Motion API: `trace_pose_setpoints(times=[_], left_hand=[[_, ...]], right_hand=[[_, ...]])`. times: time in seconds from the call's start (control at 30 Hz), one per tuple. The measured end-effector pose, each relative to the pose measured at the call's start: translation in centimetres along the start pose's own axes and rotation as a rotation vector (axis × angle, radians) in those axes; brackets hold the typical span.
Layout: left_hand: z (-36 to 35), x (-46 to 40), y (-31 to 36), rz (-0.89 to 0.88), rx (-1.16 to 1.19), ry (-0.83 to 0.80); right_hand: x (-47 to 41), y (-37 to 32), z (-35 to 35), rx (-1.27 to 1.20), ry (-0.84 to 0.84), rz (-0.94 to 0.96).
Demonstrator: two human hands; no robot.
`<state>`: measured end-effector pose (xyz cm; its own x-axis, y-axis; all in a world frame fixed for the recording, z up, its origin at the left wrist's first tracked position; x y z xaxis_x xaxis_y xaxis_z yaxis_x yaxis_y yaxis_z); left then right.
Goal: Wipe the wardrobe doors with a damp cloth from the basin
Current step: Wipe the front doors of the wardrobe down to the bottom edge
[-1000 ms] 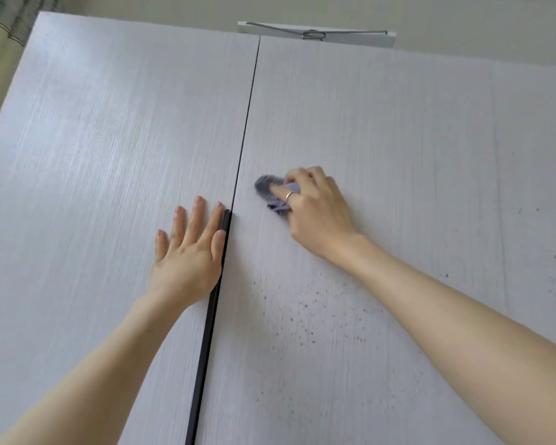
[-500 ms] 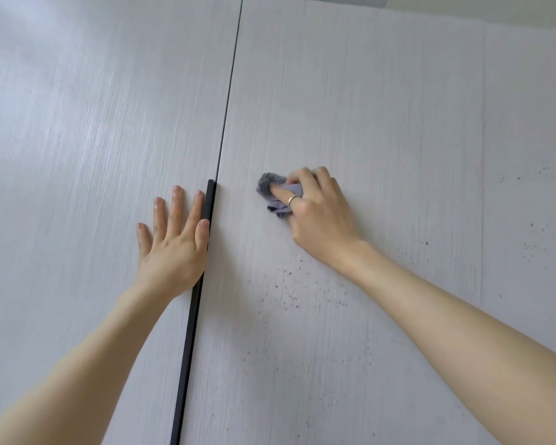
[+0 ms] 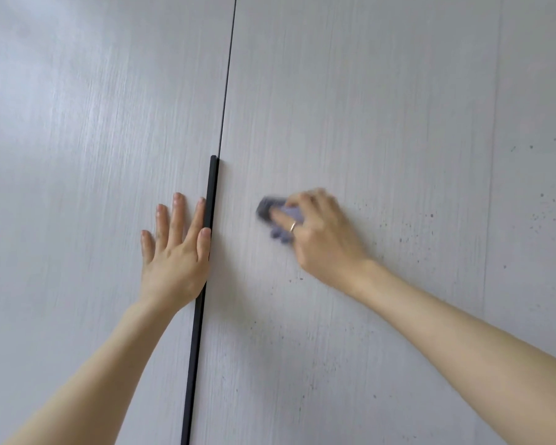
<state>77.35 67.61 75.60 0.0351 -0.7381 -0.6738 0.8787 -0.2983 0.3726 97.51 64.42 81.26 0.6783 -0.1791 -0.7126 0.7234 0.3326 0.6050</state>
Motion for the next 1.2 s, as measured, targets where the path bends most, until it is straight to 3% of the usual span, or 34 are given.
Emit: trace_pose_setpoints(times=[0.1,0.17,0.23,0.33,0.37,0.4,0.5,0.57,0.67,0.8,0.83,0.93,1.0,1.07,1.13,1.2], left_hand=[[0.2,0.0,0.1,0.004,-0.001,0.003],[0.0,0.2,0.1,0.009,-0.003,-0.006],[-0.2,0.3,-0.1,0.013,-0.002,-0.007],[-0.2,0.2,-0.3,0.026,0.018,0.014],[-0.3,0.2,-0.3,0.032,0.025,0.015],[-0.5,0.2,0.1,0.032,0.034,0.017],[-0.6,0.3,-0.3,0.052,0.035,0.032],[-0.7,0.3,-0.3,0.063,0.038,0.050],[-0.8,0.3,-0.1,0.067,0.046,0.062],[-1.0,0.2,0.0,0.064,0.044,0.064],[-1.0,0.3,0.0,0.067,0.042,0.064],[-1.0,0.2,0.1,0.070,0.035,0.078],[-0.8,0.2,0.1,0.067,0.038,0.084],[-0.9,0.2,0.1,0.065,0.039,0.087],[-1.0,0.3,0.3,0.078,0.043,0.096],[-1.0,0.4,0.6,0.086,0.055,0.102]], right_hand=[[3.2,-2.1,-1.1,0.069,-0.210,0.349],[3.3,-0.3,-0.3,0.122,-0.240,0.334],[2.3,2.9,1.4,0.109,-0.161,0.156],[2.7,7.4,3.6,-0.001,0.061,-0.299],[3.7,7.4,3.3,-0.013,0.080,-0.357],[5.2,6.9,2.9,0.005,0.066,-0.319],[9.2,3.4,0.7,0.095,-0.141,0.150],[9.7,4.4,1.2,0.127,-0.261,0.289],[7.5,9.7,3.7,0.160,-0.181,0.073],[6.2,17.1,7.0,0.091,0.031,-0.543],[6.4,17.2,6.8,0.079,0.042,-0.607],[8.5,13.9,5.0,0.165,0.096,-0.382],[11.3,10.9,3.4,0.205,0.010,-0.104],[13.4,10.5,3.0,0.251,-0.090,0.054],[12.8,12.4,3.8,0.262,-0.125,0.074],[10.5,15.0,5.1,0.258,-0.088,-0.064]])
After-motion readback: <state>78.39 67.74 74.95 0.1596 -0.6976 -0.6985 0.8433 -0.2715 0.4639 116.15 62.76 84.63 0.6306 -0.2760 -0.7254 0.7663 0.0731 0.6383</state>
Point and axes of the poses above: each hand's wrist, its own x-axis away from the middle knuckle, its own z-axis out of the back of the hand, y = z × x, the point moved 3 cm from there along -x, towards the middle knuckle, and after that the axes turned 14 degrees about -y, right-handed, at the moved point
